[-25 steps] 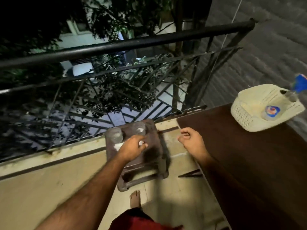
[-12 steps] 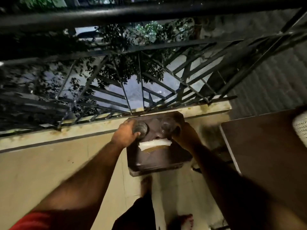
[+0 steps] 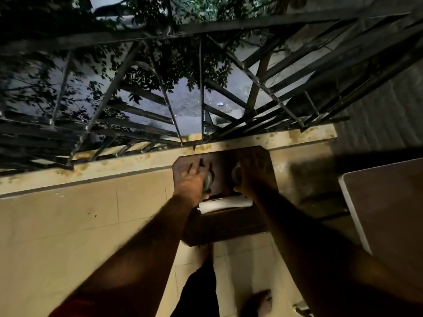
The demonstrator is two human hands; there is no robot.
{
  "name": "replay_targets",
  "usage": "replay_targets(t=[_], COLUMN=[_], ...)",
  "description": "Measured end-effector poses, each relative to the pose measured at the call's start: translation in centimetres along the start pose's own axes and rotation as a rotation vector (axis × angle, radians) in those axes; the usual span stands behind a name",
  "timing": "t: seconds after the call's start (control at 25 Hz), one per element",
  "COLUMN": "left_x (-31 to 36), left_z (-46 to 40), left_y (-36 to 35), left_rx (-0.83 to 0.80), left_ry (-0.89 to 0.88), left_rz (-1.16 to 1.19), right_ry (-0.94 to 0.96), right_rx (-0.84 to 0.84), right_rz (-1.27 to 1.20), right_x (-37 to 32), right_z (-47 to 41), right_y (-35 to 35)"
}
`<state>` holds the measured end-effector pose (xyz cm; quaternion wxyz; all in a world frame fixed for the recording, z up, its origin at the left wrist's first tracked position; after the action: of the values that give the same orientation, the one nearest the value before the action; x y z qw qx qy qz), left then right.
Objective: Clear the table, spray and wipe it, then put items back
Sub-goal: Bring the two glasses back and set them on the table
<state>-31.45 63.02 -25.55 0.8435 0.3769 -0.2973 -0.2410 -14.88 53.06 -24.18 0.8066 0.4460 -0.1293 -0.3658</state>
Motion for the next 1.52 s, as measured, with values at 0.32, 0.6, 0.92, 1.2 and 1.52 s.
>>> replay_targets(t=[0.32, 0.6, 0.92, 1.2, 1.52], left_x=[1.0, 9.7, 31.2, 54.2, 73.2], left_z=[2.3, 8.1, 14.5, 19.1, 22.8], left_y=[3.2, 11.1, 14.2, 8.9, -0.7], left_rx=[0.112, 0.188, 0.237, 0.141, -0.061], left_ry=[-0.011, -0.143, -0.451, -0.801, -1.098], left_rz=[0.047, -0.081, -0.189, -0.295, -0.396], right_ry=[0.061, 0.082, -0.055, -0.384, -0.770], right_rx=[0.115, 0.331, 0.466, 0.516, 0.558], right_rz=[-0.009, -0.105, -0.241, -0.287, -0.494], right_x=[1.2, 5.7, 21.5, 41.0, 55.0], right_z=[0.5, 11.0, 27.2, 43.1, 53.9], right_y=[0.7, 10.5, 18.6, 18.3, 12.4])
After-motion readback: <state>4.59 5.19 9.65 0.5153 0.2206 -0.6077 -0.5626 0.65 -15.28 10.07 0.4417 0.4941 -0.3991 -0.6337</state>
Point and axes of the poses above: each hand's wrist, its own z-axis away from the middle knuckle, its own y-axis out of the back of the hand, x = y × z, the point moved 7 cm from there along -z, towards the middle knuckle, and after that the axes turned 4 degrees about -y, right-handed, at the moved point
